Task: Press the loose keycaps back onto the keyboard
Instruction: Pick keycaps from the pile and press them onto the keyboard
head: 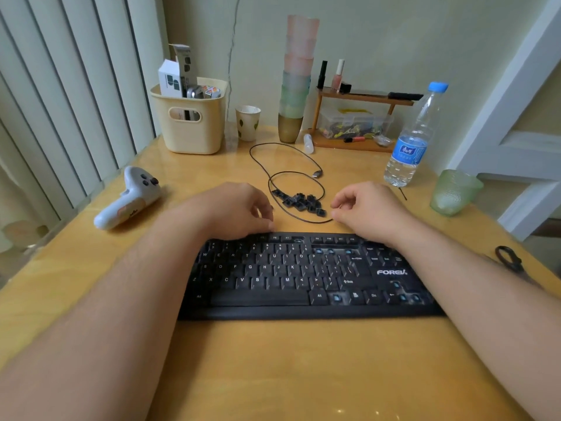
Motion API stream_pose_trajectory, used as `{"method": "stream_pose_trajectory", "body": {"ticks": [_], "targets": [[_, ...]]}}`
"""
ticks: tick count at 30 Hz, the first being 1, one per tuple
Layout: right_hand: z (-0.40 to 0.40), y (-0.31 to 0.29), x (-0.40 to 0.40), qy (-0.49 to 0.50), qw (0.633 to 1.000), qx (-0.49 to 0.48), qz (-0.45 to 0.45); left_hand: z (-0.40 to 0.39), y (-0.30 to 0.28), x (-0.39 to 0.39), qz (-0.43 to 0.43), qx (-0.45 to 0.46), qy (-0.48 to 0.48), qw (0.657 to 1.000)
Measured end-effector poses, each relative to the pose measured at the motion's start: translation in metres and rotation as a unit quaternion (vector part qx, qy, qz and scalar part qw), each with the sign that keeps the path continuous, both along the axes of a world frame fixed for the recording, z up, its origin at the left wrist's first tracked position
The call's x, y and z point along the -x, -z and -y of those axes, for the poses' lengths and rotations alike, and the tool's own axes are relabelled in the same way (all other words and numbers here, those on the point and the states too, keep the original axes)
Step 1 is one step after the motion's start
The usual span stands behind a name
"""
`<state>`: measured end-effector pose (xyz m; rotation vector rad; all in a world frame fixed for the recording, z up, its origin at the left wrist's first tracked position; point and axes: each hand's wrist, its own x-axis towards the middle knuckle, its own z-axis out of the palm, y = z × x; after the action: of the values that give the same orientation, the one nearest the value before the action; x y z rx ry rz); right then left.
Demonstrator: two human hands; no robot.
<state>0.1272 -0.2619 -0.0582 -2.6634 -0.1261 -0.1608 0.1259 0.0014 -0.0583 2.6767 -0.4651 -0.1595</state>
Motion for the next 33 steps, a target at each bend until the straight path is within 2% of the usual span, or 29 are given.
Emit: {"method": "stream_pose_trajectory", "body": {"ticks": [9, 11, 13, 15, 17, 19, 21, 24, 33], "targets": [[-0.022, -0.003, -0.018, -0.048, 0.992, 0.119, -0.01, -0.021, -0.02, 0.006, -0.013, 0.0, -0.029, 0.999], [-0.022, -0.009, -0.011, -0.06, 0.993, 0.102, 0.002, -0.017, -0.021, 0.009, -0.008, 0.018, -0.02, 1.0], [-0.024, -0.011, -0.001, -0.062, 0.998, 0.016, 0.007, -0.007, -0.02, 0.012, -0.006, 0.058, 0.004, 0.998], [-0.027, -0.009, 0.009, -0.065, 0.984, -0.164, -0.036, 0.007, -0.018, 0.016, -0.004, 0.109, 0.037, 0.993], [-0.027, -0.006, 0.017, -0.083, 0.925, -0.354, -0.109, 0.022, -0.015, 0.019, 0.01, 0.167, 0.073, 0.983], [-0.023, -0.006, 0.021, -0.095, 0.865, -0.467, -0.158, 0.033, -0.012, 0.022, 0.035, 0.213, 0.093, 0.972], [-0.015, -0.007, 0.024, -0.108, 0.836, -0.51, -0.172, 0.04, -0.01, 0.023, 0.061, 0.245, 0.098, 0.963], [-0.004, -0.006, 0.025, -0.129, 0.816, -0.532, -0.186, 0.044, -0.006, 0.022, 0.093, 0.251, 0.088, 0.959], [-0.002, -0.004, 0.027, -0.143, 0.813, -0.529, -0.199, 0.045, -0.004, 0.023, 0.1, 0.272, 0.073, 0.954]]}}
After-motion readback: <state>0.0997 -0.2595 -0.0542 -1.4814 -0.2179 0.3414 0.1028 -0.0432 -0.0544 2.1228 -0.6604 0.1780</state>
